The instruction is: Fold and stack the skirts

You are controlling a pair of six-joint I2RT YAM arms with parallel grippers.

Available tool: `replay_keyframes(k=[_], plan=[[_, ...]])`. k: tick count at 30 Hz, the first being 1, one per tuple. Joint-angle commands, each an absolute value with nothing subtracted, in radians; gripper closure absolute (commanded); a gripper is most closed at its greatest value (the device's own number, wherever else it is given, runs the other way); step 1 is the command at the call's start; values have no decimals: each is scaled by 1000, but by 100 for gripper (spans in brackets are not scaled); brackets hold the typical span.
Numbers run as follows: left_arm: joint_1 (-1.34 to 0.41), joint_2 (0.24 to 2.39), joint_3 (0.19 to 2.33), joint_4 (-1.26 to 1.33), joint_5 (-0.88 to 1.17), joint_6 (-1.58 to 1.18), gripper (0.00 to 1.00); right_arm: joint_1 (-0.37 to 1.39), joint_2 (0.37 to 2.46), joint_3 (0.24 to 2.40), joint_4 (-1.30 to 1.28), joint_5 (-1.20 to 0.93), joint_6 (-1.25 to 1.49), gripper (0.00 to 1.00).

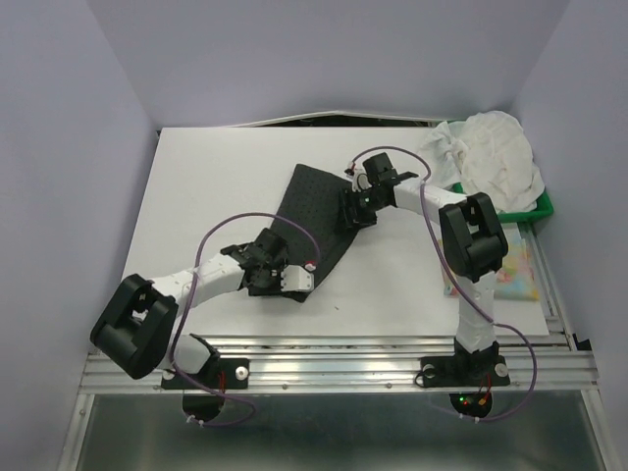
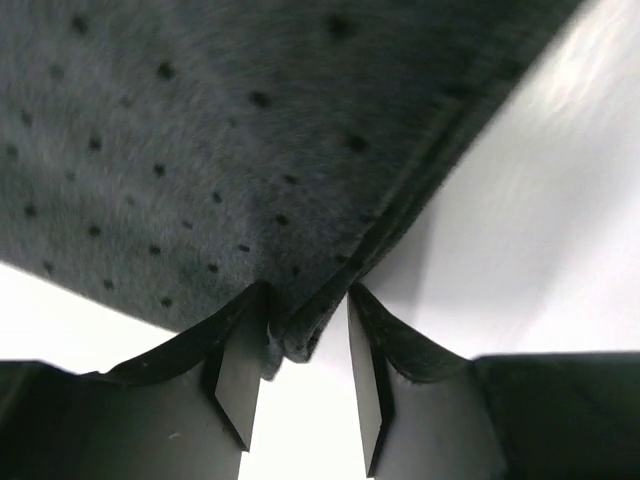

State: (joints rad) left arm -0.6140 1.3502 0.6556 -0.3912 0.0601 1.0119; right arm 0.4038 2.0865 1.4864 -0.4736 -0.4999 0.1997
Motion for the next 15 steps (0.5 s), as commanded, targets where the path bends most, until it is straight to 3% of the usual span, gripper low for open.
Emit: replay_keyframes(k=[1,5,8,10,13,15], plan=[[-731,1408,692,-434,156,993,54,390,2129,1538,-483,-322,91,37],[-894,1526,800,-425,233,881,57,380,2155,1620,-486,-230,11,38],[-920,1584,912,-442,281,797,57,361,2140,1667,-520,-228,-38,37],[-919,1580,948,-443,276,756,54,351,2103,1698,-544,-272,-55,37],[-919,1501,966,-436,224,712,36,351,1989,1706,-568,-383,-71,34],[-922,1424,968,-430,206,683,29,351,1936,1700,-557,-431,-52,32]])
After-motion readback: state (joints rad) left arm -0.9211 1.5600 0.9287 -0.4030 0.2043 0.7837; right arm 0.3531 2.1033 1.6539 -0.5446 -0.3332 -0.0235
